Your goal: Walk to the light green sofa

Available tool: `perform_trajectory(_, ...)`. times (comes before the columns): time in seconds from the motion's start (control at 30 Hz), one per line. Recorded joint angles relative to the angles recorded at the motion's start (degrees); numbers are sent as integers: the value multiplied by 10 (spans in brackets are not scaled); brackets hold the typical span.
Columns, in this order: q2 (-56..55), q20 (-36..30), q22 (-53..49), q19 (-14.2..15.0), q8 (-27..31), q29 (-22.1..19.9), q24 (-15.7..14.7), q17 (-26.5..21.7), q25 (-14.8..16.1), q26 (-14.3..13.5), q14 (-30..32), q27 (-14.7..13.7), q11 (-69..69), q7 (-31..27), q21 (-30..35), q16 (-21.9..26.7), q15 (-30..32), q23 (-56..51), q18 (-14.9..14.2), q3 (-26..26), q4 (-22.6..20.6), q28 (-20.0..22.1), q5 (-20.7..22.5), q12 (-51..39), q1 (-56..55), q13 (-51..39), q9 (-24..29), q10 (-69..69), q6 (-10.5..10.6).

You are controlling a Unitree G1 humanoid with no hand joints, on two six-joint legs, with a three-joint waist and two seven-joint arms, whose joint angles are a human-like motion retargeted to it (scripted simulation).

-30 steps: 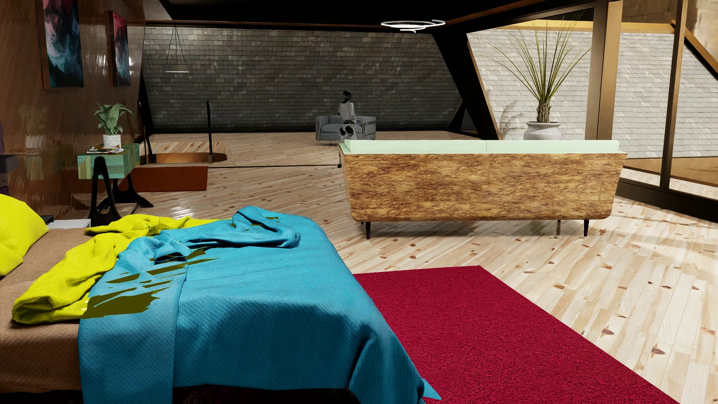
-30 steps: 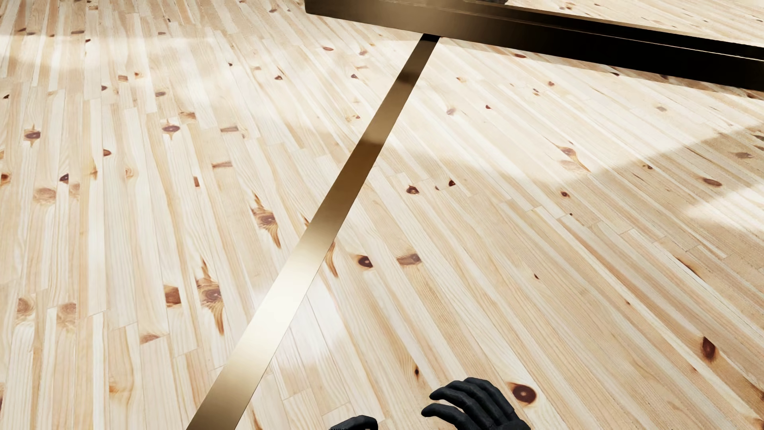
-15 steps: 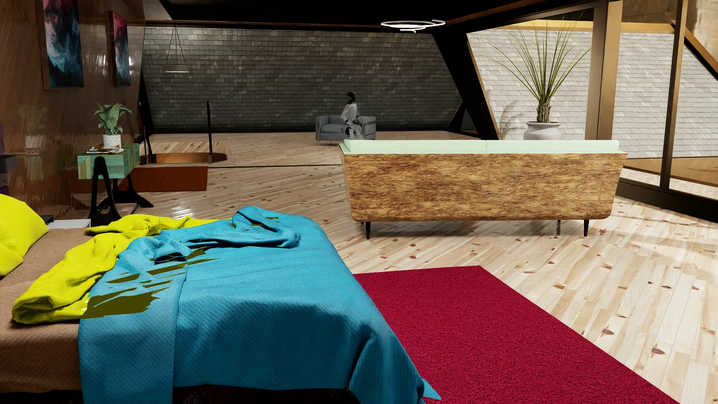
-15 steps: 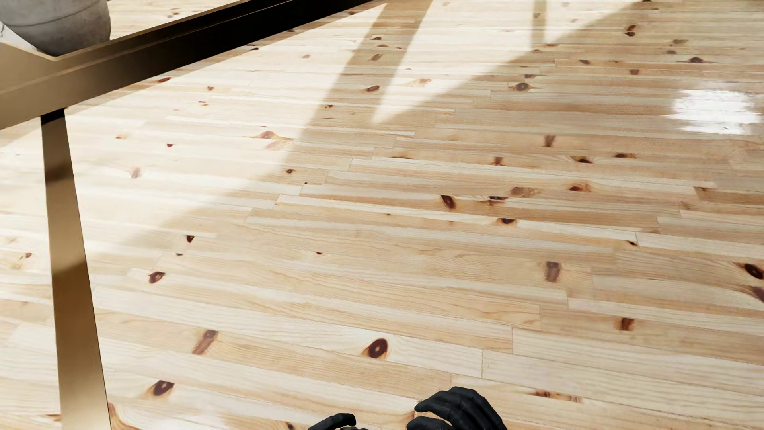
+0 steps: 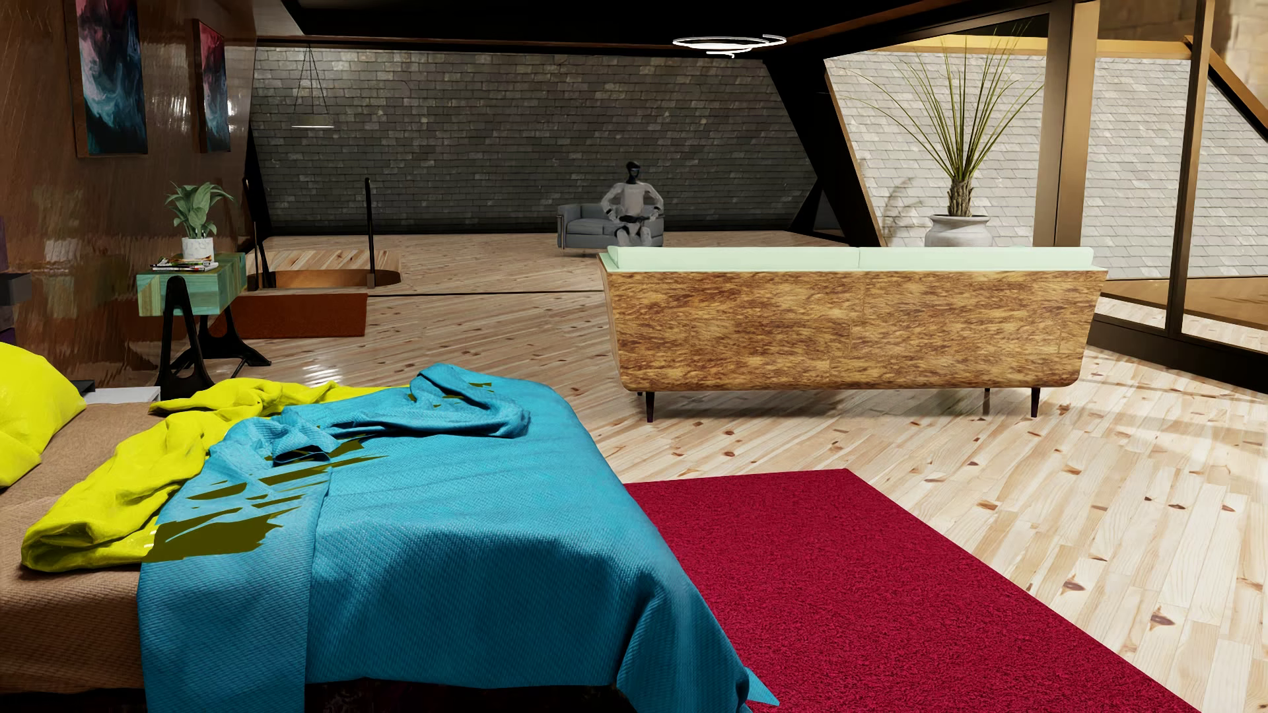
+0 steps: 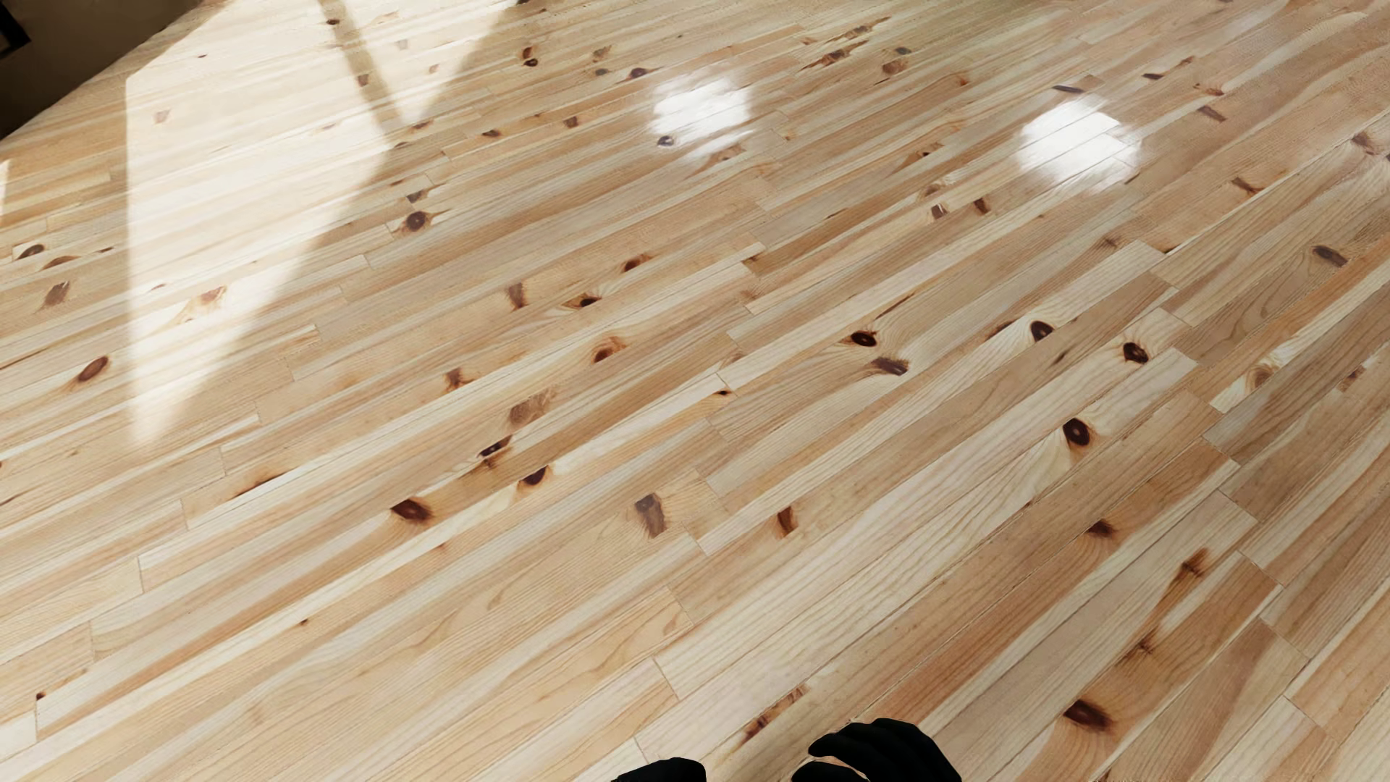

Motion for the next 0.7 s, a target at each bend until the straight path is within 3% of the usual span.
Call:
perform_trajectory(0.03,-36,-1,0,4,-74,2,-8,-19,-4,0,-25,-6,85,32,7,-5,47,5,6,14,6,-7,-2,-3,8,-1,0,17,-9)
perform_trajectory(0.07,-93,3,-3,4,-154,2,-10,-39,1,0,-48,-12,175,69,23,-10,120,6,11,31,12,-10,-31,-5,15,-9,1,32,-17)
perform_trajectory(0.1,-145,9,-6,4,-190,0,-7,-51,13,-2,-68,-14,246,100,42,-15,165,5,15,44,14,-8,-73,-7,25,-22,1,39,-28)
perform_trajectory(0.2,-264,12,5,4,-228,-1,-9,-55,31,-16,-121,-1,349,149,60,-21,39,-22,21,51,-1,2,-207,-13,58,-40,4,58,-60)
perform_trajectory(0.3,-348,0,17,-12,-218,-1,-51,-68,6,-19,-169,15,292,157,49,-17,-62,-46,21,37,-13,-17,-228,-1,92,-28,7,74,-74)
perform_trajectory(0.4,-400,-12,11,-102,-273,-1,-54,-37,-11,-13,-193,24,118,138,11,-10,-78,-60,16,20,-15,-13,-287,3,133,-7,11,58,-72)
perform_trajectory(0.43,-403,-13,10,-125,-297,-1,-52,-23,-16,-14,-197,22,35,129,-4,-8,-60,-58,13,15,-15,-12,-298,4,148,1,11,48,-70)
perform_trajectory(0.53,-376,-14,8,-92,-256,-1,-61,2,-35,-9,-201,11,-213,98,-32,-5,5,-48,6,6,-7,-12,-265,11,198,14,8,10,-56)
perform_trajectory(0.6,-357,-3,3,-78,-262,0,-74,10,-50,0,-201,-4,-206,79,-37,-3,81,-51,-6,6,3,-17,-259,26,232,3,4,6,-47)
perform_trajectory(0.7,-336,41,-3,-112,-290,-1,-57,13,-46,1,-148,-15,-140,64,-28,1,32,-67,-2,2,33,-39,-244,59,262,-12,-1,39,-29)
